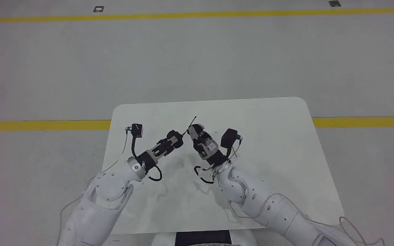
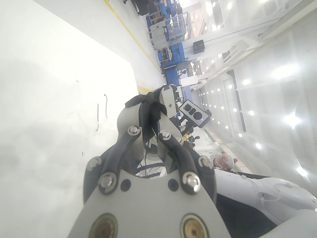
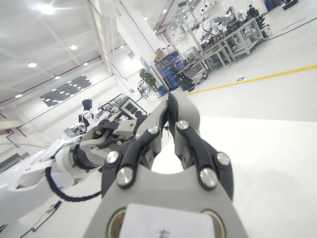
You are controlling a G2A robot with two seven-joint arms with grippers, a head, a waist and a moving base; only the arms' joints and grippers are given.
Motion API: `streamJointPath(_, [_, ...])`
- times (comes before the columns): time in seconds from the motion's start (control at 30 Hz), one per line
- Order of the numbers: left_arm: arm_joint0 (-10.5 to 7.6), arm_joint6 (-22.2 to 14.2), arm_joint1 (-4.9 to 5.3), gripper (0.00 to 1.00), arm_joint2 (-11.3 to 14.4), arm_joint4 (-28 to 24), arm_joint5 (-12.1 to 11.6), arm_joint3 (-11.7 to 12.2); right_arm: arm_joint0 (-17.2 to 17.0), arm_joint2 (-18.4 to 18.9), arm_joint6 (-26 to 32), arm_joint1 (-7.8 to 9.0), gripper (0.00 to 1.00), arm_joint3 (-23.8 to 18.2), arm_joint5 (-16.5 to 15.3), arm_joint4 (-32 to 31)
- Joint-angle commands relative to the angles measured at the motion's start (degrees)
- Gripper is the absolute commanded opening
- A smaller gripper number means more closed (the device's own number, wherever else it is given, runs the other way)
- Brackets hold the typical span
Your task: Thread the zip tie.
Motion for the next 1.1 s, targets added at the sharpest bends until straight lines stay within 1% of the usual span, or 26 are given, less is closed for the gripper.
streamJointPath(0.0, [-0.04, 0.15, 0.02, 0.0, 0.11, -0.01, -0.07, -0.02, -0.02, 0.04, 0.04, 0.02, 0.0, 0.14, 0.0, -0.48])
streamJointPath(0.4, [-0.25, 0.77, 0.14, 0.0, 0.79, -0.03, -0.34, 0.1, -0.32, 0.27, -0.51, -0.01, 0.0, 0.34, 0.0, -2.41])
streamJointPath(0.73, [-0.41, 1.12, 0.27, 0.0, 0.98, -0.42, -0.44, 0.39, -0.06, -0.33, -0.28, -0.01, 0.0, 0.67, 0.0, -3.33])
streamJointPath(1.0, [-0.75, 1.59, 0.34, 0.0, 1.18, -0.63, -0.46, 0.69, 0.09, -0.47, -0.44, 0.0, 0.0, 0.84, 0.0, -1.92])
streamJointPath(1.03, [-0.82, 1.66, 0.34, 0.0, 1.2, -0.63, -0.42, 0.74, 0.09, -0.4, -0.47, 0.02, 0.13, 0.89, 0.0, -1.78])
streamJointPath(1.07, [-0.89, 1.73, 0.35, 0.0, 1.23, -0.66, -0.39, 0.79, 0.07, -0.29, -0.5, 0.05, 0.67, 0.94, 0.0, -1.65])
